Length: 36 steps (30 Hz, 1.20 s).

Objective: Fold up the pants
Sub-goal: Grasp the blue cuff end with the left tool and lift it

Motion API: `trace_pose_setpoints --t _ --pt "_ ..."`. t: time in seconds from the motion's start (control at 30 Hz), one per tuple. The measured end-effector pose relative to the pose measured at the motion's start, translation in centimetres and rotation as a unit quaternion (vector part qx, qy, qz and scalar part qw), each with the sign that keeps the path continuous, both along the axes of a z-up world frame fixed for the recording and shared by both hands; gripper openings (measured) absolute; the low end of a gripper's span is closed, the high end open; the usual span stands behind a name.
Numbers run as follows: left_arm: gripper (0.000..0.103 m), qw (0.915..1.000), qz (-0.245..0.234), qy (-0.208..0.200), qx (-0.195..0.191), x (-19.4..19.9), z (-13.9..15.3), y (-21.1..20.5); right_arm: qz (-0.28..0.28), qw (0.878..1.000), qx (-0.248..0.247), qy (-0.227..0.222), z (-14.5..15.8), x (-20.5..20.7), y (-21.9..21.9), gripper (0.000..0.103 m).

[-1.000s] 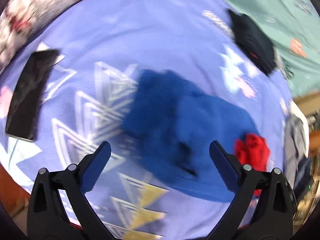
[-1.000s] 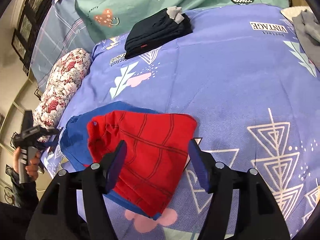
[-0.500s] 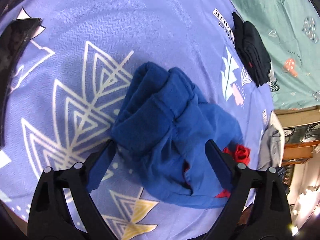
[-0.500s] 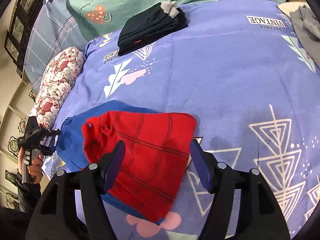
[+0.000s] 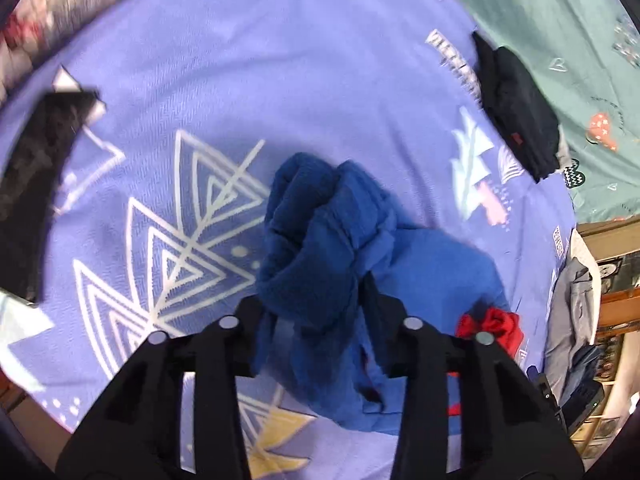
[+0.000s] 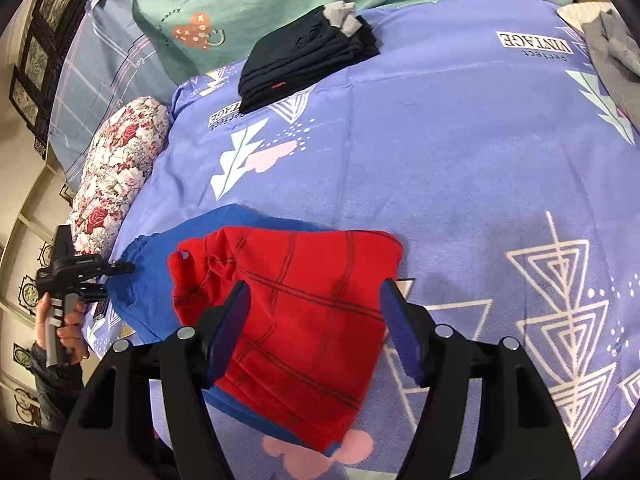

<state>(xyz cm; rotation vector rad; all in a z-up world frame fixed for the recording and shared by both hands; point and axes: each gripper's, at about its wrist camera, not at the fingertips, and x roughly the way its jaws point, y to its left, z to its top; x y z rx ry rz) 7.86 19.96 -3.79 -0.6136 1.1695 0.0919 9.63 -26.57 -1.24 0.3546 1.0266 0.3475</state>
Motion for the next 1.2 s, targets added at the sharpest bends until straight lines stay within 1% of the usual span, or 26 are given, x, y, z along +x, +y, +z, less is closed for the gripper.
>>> trace_pose_setpoints --t 0.1,0.13,0.2,0.23,0.27,0.3,0.33,0.4,0.43,0.47,0.5,0.53,0.6,0.63,0.7,0.73,0.8,0.83,0.87,0.9,0.97,1.03,1.1,1.17,1.2 --pt "0.032 0.9980 -0.031 -0.034 0.043 -0.4 3.1 -2.2 0.002 1.000 0.002 0.000 -0.1 -0.3 -0.5 0.067" --pt "0.030 0.9962 -0.048 -0.052 0.051 -0.6 4.5 -3.5 0.004 1.000 0.001 -0.002 0.0 -0.4 -0.6 0.067" --pt "0.030 0.9925 -0.076 -0.078 0.056 -0.9 6.6 -5.6 0.007 1.000 0.005 -0.006 0.1 -0.8 -1.0 0.067" --pt "0.027 0.9892 -0.096 -0.094 0.058 -1.1 7.9 -7.1 0.007 1.000 0.007 -0.008 0.1 -0.9 -1.2 0.067" --pt "0.018 0.9846 -0.121 -0.113 0.057 -1.5 9.1 -8.8 0.006 1.000 0.008 -0.010 0.2 -1.1 -1.5 0.067" --pt "0.011 0.9818 -0.136 -0.121 0.052 -1.5 9.7 -10.0 0.004 1.000 0.009 -0.013 0.3 -1.3 -1.8 0.067" --pt "0.008 0.9752 -0.170 -0.136 0.042 -1.9 10.6 -12.0 0.003 1.000 0.010 -0.015 0.3 -1.5 -2.1 0.067" --pt "0.009 0.9651 -0.212 -0.146 0.048 -2.2 11.3 -15.3 0.003 1.000 0.015 -0.017 0.3 -1.8 -2.6 0.067" --pt "0.009 0.9595 -0.237 -0.141 0.056 -2.1 11.1 -17.2 0.002 1.000 0.017 -0.016 0.2 -1.9 -2.7 0.067" --pt "0.010 0.9576 -0.250 -0.131 0.059 -1.8 10.5 -18.2 0.002 1.000 0.018 -0.014 0.2 -2.0 -2.8 0.067" --pt "0.010 0.9582 -0.253 -0.120 0.058 -1.5 9.8 -18.8 0.003 1.000 0.021 -0.014 0.2 -2.1 -3.0 0.067" --pt "0.010 0.9607 -0.251 -0.107 0.052 -1.0 8.8 -18.8 0.004 1.000 0.020 -0.014 0.2 -2.2 -2.9 0.067" --pt "0.017 0.9653 -0.244 -0.089 0.031 -0.2 7.2 -17.9 0.009 1.000 0.019 -0.017 0.3 -2.4 -2.9 0.068" --pt "0.022 0.9694 -0.233 -0.074 0.021 0.5 6.1 -17.0 0.012 1.000 0.018 -0.016 0.3 -2.4 -2.9 0.069" --pt "0.024 0.9754 -0.215 -0.048 0.012 1.0 4.3 -16.0 0.011 1.000 0.014 -0.015 0.3 -2.3 -2.8 0.071" --pt "0.024 0.9768 -0.211 -0.036 0.008 1.3 3.3 -15.3 0.010 1.000 0.014 -0.015 0.3 -2.2 -2.8 0.072" --pt "0.029 0.9777 -0.209 -0.024 0.005 1.3 2.3 -14.7 0.014 1.000 0.018 -0.015 0.4 -1.9 -2.3 0.072" --pt "0.041 0.9778 -0.208 -0.022 -0.008 1.2 2.2 -14.3 0.018 1.000 0.018 -0.016 0.5 -1.7 -2.0 0.074" --pt "0.053 0.9774 -0.209 -0.028 -0.016 1.0 2.5 -14.2 0.025 0.999 0.016 -0.017 0.6 -1.5 -1.5 0.075" --pt "0.058 0.9769 -0.209 -0.044 -0.013 0.6 3.2 -14.0 0.031 0.999 0.012 -0.018 0.7 -1.4 -0.9 0.075" --pt "0.081 0.9760 -0.206 -0.070 0.013 -0.2 4.7 -13.9 0.042 0.999 0.005 -0.021 1.0 -1.1 0.0 0.076" --pt "0.084 0.9727 -0.208 -0.099 0.029 -1.1 6.5 -13.7 0.053 0.998 0.012 -0.023 1.3 -0.7 1.0 0.081" --pt "0.087 0.9710 -0.209 -0.111 0.037 -1.6 7.8 -13.2 0.064 0.997 0.029 -0.018 1.4 0.0 2.0 0.082" --pt "0.092 0.9713 -0.195 -0.128 0.046 -1.9 8.7 -11.8 0.074 0.996 0.043 -0.009 1.4 0.7 2.9 0.082" --pt "0.092 0.9734 -0.179 -0.130 0.058 -2.1 8.7 -10.9 0.083 0.995 0.047 -0.005 1.5 1.1 3.7 0.082"
